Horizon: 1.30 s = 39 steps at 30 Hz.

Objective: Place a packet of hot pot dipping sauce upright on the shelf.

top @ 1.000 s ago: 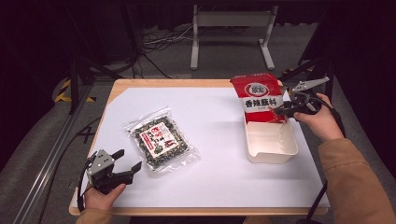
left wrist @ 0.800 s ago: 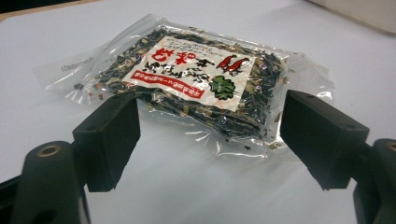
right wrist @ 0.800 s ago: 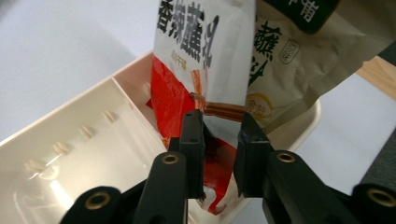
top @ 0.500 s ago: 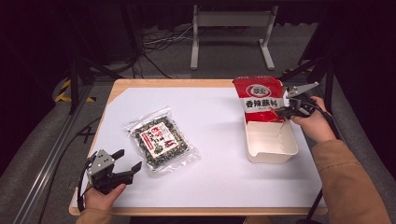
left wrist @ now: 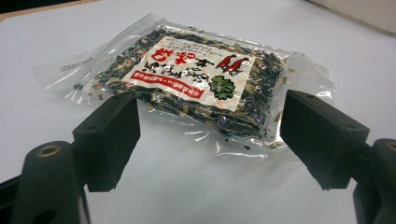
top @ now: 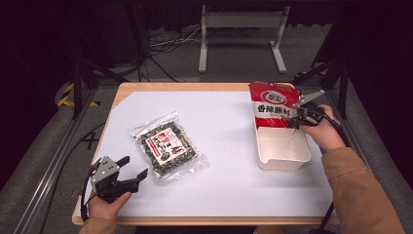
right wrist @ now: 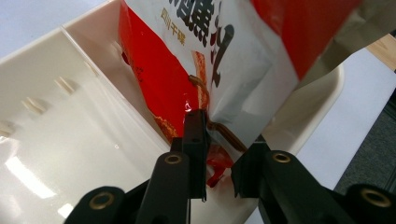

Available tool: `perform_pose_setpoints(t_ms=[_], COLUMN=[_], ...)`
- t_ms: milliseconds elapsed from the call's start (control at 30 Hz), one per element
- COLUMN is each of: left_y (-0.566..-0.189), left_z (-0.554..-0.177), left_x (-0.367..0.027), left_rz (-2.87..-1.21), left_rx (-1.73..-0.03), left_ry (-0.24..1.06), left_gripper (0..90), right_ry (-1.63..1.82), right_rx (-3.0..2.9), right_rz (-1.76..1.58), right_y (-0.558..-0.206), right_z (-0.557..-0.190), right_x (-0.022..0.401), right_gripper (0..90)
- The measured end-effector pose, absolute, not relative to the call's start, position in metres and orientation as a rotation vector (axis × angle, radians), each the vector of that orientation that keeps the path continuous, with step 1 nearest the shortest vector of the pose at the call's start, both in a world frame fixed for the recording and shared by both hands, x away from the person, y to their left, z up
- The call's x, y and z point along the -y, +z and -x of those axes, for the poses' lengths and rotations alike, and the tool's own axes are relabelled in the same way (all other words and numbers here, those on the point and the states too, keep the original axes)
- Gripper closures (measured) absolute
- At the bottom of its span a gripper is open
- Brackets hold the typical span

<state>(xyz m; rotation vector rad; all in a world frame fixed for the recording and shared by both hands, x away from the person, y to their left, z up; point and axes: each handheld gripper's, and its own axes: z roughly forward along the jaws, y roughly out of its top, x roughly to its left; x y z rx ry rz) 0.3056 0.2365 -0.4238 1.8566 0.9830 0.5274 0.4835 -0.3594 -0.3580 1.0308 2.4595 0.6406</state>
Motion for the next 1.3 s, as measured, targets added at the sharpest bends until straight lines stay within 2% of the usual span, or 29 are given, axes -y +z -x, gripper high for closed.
perform_pose_setpoints(t_ms=[100,133,233,367,467,1300], left_y=[-0.424,-0.424,-0.424,-0.424,-0.424,-0.424], left_z=[-0.306,-0.306,-0.306,-0.306,-0.306,-0.316], left_x=[-0.237,-0.237,-0.237,-0.237,-0.237,-0.228], left_rz=[-1.855,-1.855,-1.857,-1.859,-1.858,-1.879], left_rx=[-0.985,-0.985,-0.984,-0.982,-0.983,-0.945], left_ry=[0.527,0.528,0.529,0.528,0.527,0.509], left_gripper=[20.7,20.7,20.7,20.7,20.6,20.6], right_ry=[0.667,0.699,0.741,0.783,0.754,0.875], right_rx=[-2.451,-2.43,-2.392,-2.357,-2.373,-2.28], right_rz=[-1.047,-1.059,-1.072,-1.058,-1.062,-1.189], right_y=[-0.357,-0.355,-0.348,-0.338,-0.341,-0.361], right_z=[-0.484,-0.485,-0.484,-0.484,-0.484,-0.471], right_x=[0.36,0.36,0.361,0.359,0.357,0.367], right_gripper=[73.0,68.2,67.5,78.7,82.5,83.1])
